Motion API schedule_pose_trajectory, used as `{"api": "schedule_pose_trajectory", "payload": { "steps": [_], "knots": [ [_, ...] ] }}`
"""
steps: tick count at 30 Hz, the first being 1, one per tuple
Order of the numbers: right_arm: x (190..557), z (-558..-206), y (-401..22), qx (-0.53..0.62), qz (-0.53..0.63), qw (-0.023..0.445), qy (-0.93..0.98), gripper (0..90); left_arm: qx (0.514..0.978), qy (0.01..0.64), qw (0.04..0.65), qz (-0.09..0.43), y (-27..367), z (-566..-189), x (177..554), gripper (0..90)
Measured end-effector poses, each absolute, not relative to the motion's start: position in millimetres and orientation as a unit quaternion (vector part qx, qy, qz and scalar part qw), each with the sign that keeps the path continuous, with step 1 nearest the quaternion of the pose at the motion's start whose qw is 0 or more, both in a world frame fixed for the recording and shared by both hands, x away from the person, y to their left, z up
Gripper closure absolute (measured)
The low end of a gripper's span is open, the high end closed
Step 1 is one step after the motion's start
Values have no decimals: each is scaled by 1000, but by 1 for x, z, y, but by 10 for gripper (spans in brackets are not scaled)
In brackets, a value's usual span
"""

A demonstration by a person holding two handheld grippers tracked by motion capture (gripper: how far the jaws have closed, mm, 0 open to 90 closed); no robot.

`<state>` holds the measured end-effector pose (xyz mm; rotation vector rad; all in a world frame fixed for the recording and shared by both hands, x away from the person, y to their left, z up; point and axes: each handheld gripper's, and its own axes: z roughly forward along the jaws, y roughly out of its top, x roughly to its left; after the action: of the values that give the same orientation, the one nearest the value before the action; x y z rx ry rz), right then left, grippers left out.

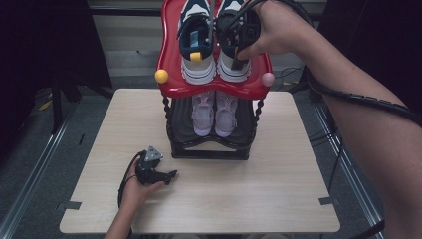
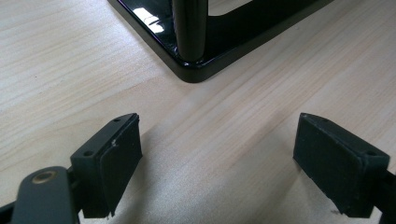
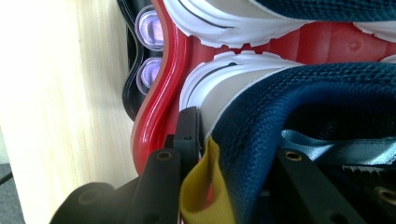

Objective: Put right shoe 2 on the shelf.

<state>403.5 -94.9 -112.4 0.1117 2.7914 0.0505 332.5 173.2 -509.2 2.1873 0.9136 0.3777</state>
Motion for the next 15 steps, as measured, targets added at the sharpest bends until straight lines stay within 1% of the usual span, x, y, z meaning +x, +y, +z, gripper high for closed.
{"api": "schedule_pose_trajectory", "payload": {
  "steps": [15],
  "knots": [
    [405,-113,-96,44,20,170,984,707,848,356,365,144,173,-510,333,146]
  ]
}}
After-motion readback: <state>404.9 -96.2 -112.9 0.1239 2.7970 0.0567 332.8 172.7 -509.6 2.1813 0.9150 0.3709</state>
